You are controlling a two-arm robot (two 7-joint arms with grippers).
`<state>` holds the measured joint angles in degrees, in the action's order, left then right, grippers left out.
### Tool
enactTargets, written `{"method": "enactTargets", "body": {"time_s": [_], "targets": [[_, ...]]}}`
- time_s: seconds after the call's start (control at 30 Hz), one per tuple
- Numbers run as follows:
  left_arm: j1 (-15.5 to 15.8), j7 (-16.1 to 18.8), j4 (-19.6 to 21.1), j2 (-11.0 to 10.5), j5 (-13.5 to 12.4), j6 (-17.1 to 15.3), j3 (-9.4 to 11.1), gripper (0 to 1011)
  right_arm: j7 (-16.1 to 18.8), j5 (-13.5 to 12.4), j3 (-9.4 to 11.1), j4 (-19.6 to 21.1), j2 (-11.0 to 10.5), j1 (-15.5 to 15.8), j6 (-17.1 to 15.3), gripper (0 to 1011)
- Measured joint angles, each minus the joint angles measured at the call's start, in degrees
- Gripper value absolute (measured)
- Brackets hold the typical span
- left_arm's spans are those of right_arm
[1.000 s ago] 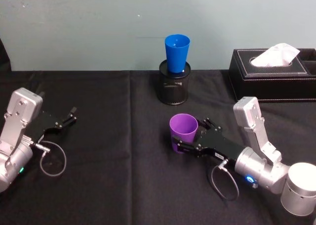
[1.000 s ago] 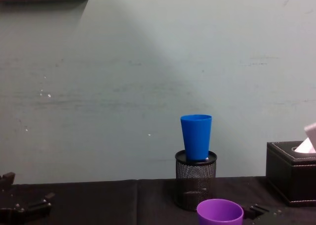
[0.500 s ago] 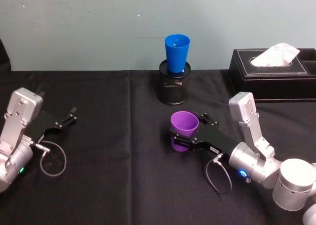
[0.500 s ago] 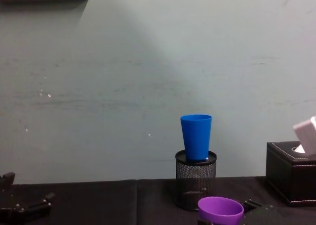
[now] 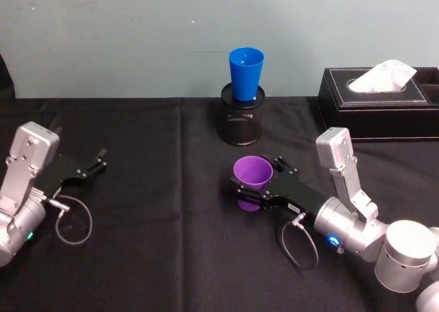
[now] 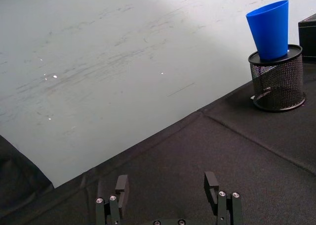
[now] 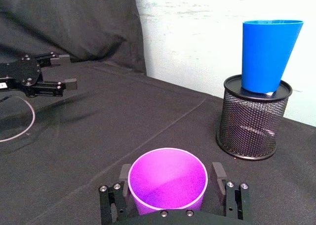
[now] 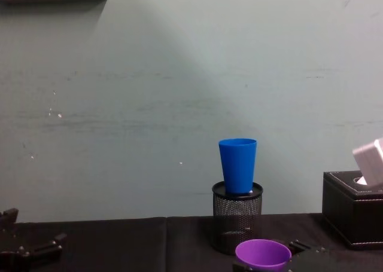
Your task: Pick up one cup with a gripper and tap it against the other cup.
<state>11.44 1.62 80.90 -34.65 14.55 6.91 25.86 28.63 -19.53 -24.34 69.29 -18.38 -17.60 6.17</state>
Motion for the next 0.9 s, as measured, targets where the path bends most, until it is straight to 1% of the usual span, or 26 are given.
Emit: {"method": "enactTargets", "body": {"time_s": [0.57, 0.9], "targets": [[0.0, 0.0, 0.0, 0.0, 0.0, 0.0, 0.0, 1000, -0.14, 1.22, 0.18, -0.01, 0.18, 0.33, -0.04, 1003], [0.0, 0.0, 0.0, 0.0, 0.0, 0.0, 0.0, 1000, -0.19, 1.24, 0.17, 0.01, 0.18, 0.34, -0.04, 1003]]}}
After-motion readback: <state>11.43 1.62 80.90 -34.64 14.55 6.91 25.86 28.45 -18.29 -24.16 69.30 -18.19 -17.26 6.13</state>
